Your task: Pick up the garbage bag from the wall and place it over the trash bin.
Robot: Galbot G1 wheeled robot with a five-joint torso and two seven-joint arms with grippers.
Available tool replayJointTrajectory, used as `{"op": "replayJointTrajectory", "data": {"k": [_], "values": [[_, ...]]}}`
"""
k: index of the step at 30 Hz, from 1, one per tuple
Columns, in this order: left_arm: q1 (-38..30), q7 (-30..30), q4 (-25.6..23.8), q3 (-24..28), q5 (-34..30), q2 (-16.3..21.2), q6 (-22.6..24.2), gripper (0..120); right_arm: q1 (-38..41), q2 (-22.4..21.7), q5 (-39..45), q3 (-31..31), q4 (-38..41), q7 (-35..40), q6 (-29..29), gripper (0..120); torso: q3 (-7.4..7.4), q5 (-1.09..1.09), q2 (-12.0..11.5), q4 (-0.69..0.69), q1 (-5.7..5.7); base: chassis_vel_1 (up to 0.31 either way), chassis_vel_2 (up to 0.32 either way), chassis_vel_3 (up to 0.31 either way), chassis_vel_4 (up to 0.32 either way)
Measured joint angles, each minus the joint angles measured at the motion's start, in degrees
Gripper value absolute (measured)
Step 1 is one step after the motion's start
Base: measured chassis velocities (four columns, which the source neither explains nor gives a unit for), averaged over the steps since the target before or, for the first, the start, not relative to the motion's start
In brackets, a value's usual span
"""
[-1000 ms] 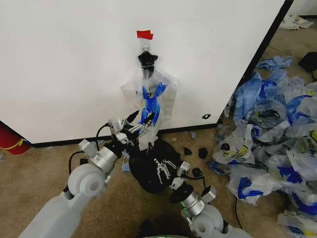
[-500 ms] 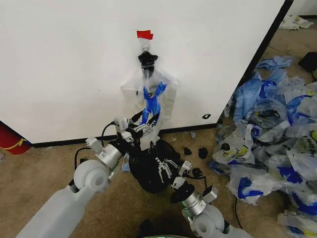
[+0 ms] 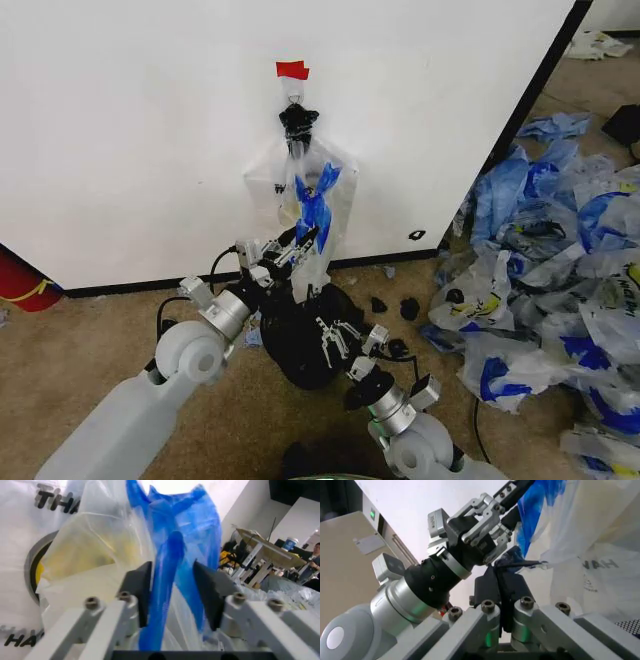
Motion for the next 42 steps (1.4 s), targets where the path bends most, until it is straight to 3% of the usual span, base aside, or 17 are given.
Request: {"op": "replayJointTrajectory", "data": {"k": [1, 7, 10, 21, 32, 42], "values": [[0.00, 0.00, 0.00, 0.00, 0.00, 0.00, 0.00, 31, 0.00, 0.00, 0.00, 0.00, 0.00, 0.00, 0.00, 0, 0.00, 0.00, 0.00, 0.00, 0.00, 0.000, 0.000, 0.000, 0.000], [0.73, 0.10, -0.06, -0.29, 0.55, -0.27, -0.13, 5, -0.02, 0.05, -0.13, -0.15, -0.16, -0.02, 0.13, 0, 0.00, 0.00, 0.00, 0.00, 0.00, 0.000, 0.000, 0.000, 0.000], [0.75, 0.11, -0.02, -0.32, 0.62, -0.26, -0.16, 0, -0.06, 0.04, -0.14, -0.15, -0.15, -0.02, 0.18, 0, 0.00, 0.00, 0.00, 0.00, 0.00, 0.000, 0.000, 0.000, 0.000], [1.87, 0.13, -0.89, -1.86, 0.90, -0.31, -0.38, 0, -0.42, -0.14, -0.12, 0.05, 0.17, -0.13, 0.76, 0, 0.00, 0.00, 0.00, 0.00, 0.00, 0.000, 0.000, 0.000, 0.000], [7.52, 0.07, -5.22, -8.25, 0.78, 0.11, -0.40, 0, -1.41, -0.30, -0.06, 0.66, 0.64, -0.46, 1.71, 0, 0.00, 0.00, 0.00, 0.00, 0.00, 0.000, 0.000, 0.000, 0.000], [14.26, -0.04, -10.02, -14.78, 0.41, -1.90, -0.33, 0, -2.81, -1.29, -0.24, 1.70, 0.85, -0.88, 3.11, 0, 0.00, 0.00, 0.00, 0.01, 0.00, 0.000, 0.000, 0.000, 0.000]]}}
